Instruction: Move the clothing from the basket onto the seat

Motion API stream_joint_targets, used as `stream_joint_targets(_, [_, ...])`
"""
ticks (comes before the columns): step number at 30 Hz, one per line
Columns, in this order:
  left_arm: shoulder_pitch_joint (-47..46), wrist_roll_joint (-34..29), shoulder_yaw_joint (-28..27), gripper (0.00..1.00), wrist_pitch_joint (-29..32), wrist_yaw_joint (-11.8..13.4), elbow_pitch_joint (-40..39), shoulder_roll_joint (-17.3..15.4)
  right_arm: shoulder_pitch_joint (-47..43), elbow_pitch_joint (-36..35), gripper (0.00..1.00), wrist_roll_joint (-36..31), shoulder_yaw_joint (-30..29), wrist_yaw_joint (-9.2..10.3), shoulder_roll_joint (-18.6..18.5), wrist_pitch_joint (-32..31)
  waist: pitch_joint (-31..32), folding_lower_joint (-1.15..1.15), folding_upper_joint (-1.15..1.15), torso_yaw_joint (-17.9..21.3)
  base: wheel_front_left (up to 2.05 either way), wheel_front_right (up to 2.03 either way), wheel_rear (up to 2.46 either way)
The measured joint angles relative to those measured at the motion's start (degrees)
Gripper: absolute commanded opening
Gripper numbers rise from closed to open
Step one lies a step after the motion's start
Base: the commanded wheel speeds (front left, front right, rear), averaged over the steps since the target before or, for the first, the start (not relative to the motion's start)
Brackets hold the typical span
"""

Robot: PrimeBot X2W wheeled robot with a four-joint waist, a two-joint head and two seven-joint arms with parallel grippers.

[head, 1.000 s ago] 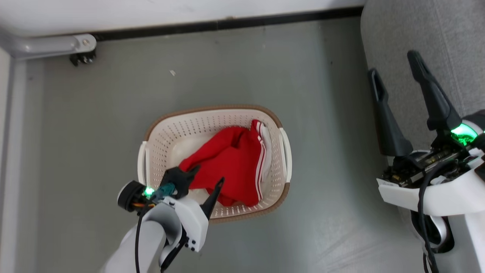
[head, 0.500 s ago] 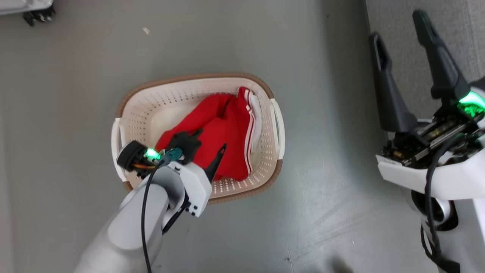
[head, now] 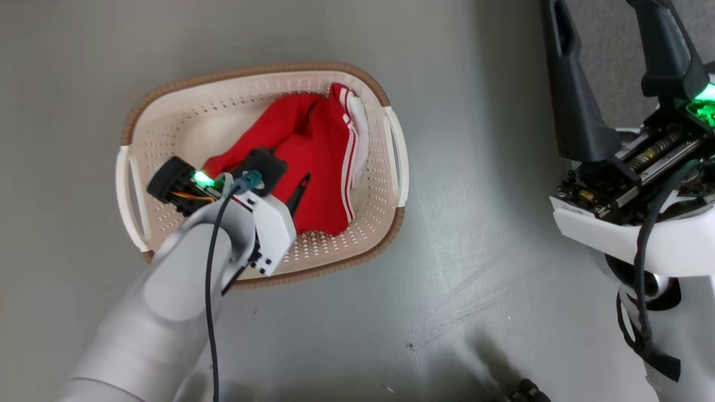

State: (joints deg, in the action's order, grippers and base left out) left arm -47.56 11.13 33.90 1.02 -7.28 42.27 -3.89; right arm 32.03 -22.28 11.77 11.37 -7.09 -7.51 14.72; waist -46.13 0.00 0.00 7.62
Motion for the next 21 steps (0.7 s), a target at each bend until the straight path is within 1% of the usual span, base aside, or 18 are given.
stream_joint_targets(9, [-3.8, -1.8, -0.2, 1.0, 1.3, 1.1, 3.7, -1.2, 3.1, -0.1, 1.0, 0.4, 0.7, 0.0, 0.4, 0.0, -4.1, 0.0, 0.0, 1.5, 0.0, 0.0, 0.0])
stream_joint_targets(12, [-6.1, -4.0, 0.0, 1.0, 1.3, 2.6, 4.6, -2.2, 3.9, 0.0, 1.0, 0.8, 1.0, 0.0, 0.4, 0.0, -5.6, 0.0, 0.0, 2.1, 0.0, 0.0, 0.0])
stream_joint_targets(17, [-8.9, -4.7, -0.5, 1.0, 1.9, 4.1, 6.1, -3.2, 5.2, 0.1, 1.0, 0.9, 1.3, 0.0, 0.6, 0.0, -7.8, 0.0, 0.0, 3.1, 0.0, 0.0, 0.0])
stream_joint_targets(21, [-9.7, -5.2, 0.0, 1.0, 2.8, 4.1, 7.8, -3.6, 6.3, 0.1, 1.0, 1.4, 1.4, 0.0, 1.1, 0.0, -9.5, 0.0, 0.0, 3.9, 0.0, 0.0, 0.0])
